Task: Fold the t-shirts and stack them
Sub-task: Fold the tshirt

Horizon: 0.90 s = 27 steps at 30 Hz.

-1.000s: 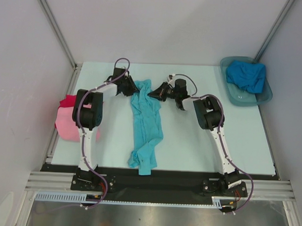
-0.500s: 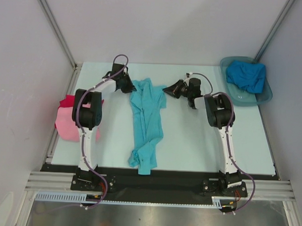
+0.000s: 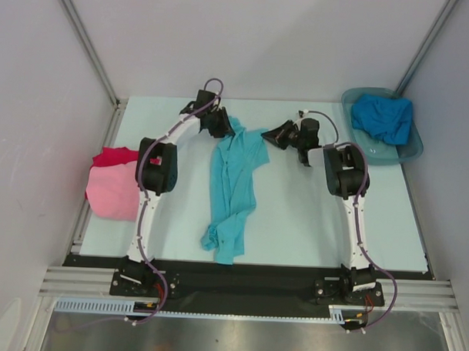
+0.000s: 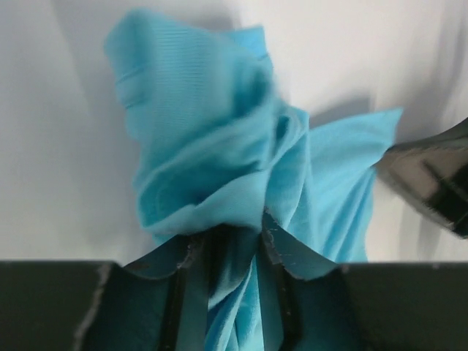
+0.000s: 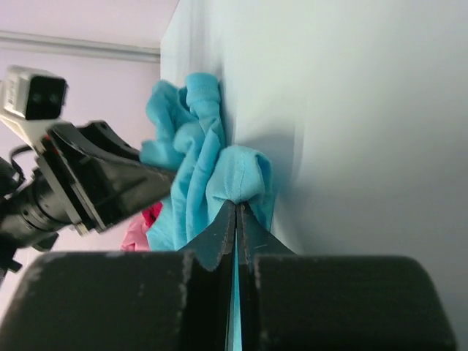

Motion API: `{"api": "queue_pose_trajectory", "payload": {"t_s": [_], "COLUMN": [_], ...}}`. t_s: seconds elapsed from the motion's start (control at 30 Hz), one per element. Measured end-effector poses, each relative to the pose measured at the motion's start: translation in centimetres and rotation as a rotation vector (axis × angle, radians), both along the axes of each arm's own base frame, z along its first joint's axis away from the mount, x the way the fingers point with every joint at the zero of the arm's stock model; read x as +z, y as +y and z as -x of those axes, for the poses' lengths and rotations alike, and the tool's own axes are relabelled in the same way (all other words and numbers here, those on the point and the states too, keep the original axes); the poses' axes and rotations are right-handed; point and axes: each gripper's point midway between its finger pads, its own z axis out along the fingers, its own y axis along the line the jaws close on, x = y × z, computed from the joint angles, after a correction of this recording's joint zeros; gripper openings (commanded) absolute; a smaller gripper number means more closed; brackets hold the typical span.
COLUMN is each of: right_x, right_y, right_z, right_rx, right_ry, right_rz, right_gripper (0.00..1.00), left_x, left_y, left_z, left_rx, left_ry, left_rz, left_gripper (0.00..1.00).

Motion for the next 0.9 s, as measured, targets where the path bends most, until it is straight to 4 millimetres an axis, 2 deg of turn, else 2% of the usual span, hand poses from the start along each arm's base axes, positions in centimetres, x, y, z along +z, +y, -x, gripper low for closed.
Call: {"api": "queue_pose_trajectory", "payload": {"t_s": [0.07,0.17,0.33,0.47,0.63,0.9], "right_x": [0.2,0.6,2.8,4.7,5.9,5.9], "right_y": [-0.8,-2.5,-7.2,-10.3,-12.4,-14.2], "right_z": [-0.7,-2.1,-5.3,-6.7,-7.3,-6.0], "right_rx": [-0.024,-0.076,-0.189,-0.248,-0.294,-0.317], "right_ry": [-0.003,-0.009,-0.046,-0.076,-0.094,-0.077], "right_rz": [0.006,0.019,0.04,0.048,0.066,0.089], "right_gripper": [0.0,0.0,0.0,0.0,0.0,0.0], "left_x": [-1.1,-1.2,-1.1,-1.1,-1.2,-1.2], "left_y": [-0.6,-0.7,-0.4,0.1,0.6,2.5], "left_z": [0.5,0.6,0.5,0.5,0.6,0.5], "left_rx": [-0.012,-0.018,-0.013,-0.007,0.0,0.038], "left_ry": [0.025,0.023,0.022,0.022,0.024,0.034], "left_rz": [-0.009,-0.016,-0.018,-0.023,-0.028,-0.046], "left_gripper": [0.36,0.39,0.4,0.41,0.42,0.46]}}
